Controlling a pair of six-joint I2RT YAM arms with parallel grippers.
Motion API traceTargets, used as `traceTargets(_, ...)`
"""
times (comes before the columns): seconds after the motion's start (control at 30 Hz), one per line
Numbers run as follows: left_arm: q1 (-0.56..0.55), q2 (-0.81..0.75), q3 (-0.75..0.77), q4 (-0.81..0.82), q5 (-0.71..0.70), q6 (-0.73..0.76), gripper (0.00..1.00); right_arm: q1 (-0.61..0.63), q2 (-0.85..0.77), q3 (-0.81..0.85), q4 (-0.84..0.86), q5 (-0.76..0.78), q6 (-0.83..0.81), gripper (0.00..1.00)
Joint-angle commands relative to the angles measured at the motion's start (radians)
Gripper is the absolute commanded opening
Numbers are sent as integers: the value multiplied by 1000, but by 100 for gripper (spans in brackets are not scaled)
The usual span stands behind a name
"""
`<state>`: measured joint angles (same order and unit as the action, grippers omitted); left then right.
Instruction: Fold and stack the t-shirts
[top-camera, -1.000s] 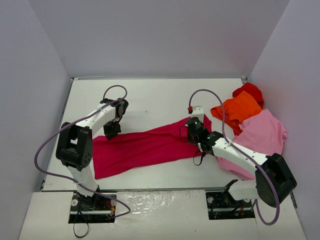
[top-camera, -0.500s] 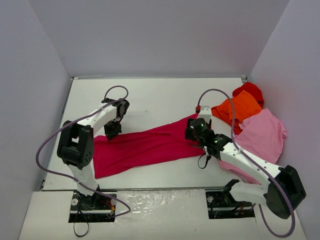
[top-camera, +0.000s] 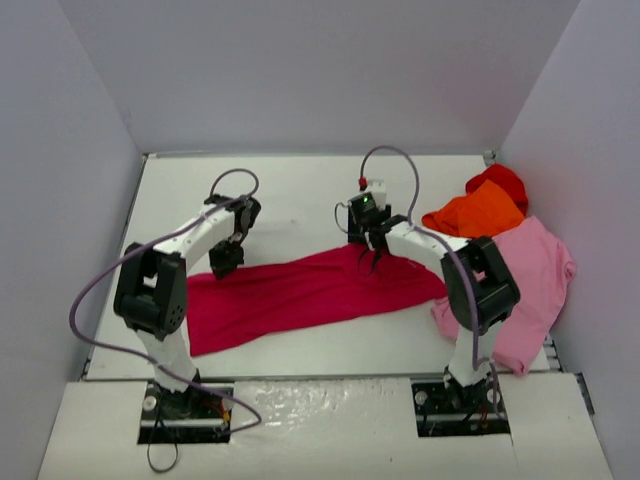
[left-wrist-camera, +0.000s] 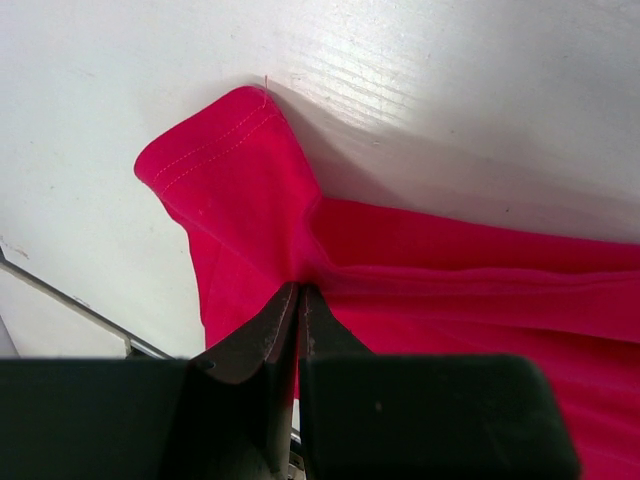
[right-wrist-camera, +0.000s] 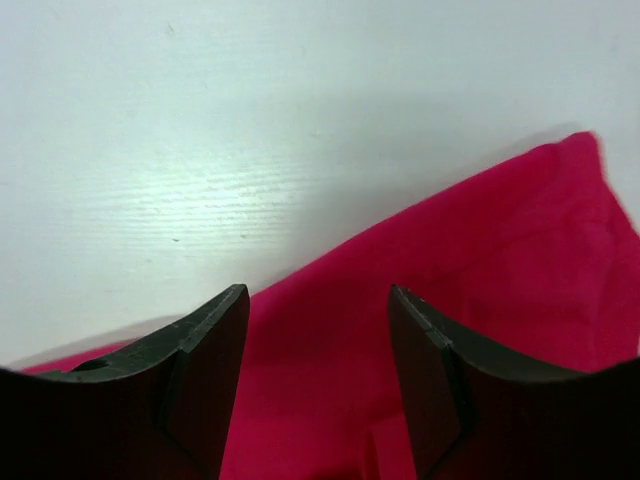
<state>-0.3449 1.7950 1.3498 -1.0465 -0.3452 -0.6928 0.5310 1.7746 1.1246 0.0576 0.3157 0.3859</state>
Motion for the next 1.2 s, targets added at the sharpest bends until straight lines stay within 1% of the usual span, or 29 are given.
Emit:
traceTargets(0.0, -6, -86, 44, -55, -36, -16, 0, -6, 105, 175, -69, -62, -39, 53)
traceTargets(0.13, -6, -94, 37, -60, -40, -16, 0, -7, 128, 222, -147, -37, -39, 50)
traceTargets(0.37, -6, -107, 38, -63, -33, -11, 0, -8, -19, 112, -227, 44, -23, 50)
traceTargets(0.63, -6, -117, 34, -56, -21, -9, 0, -9, -97, 5, -300, 32, -11, 51)
traceTargets(0.73, -6, -115, 32, -53, -17, -8, 0, -9, -94, -28, -301, 19, -5, 50)
traceTargets(1.07, -6, -119, 26, -53, -15, -8, 0, -8, -37, -23, -297, 7, -7, 48)
traceTargets(1.17, -6, -118, 21, -46, -14, -8, 0, -7, -25, -15, -286, 16, -14, 44)
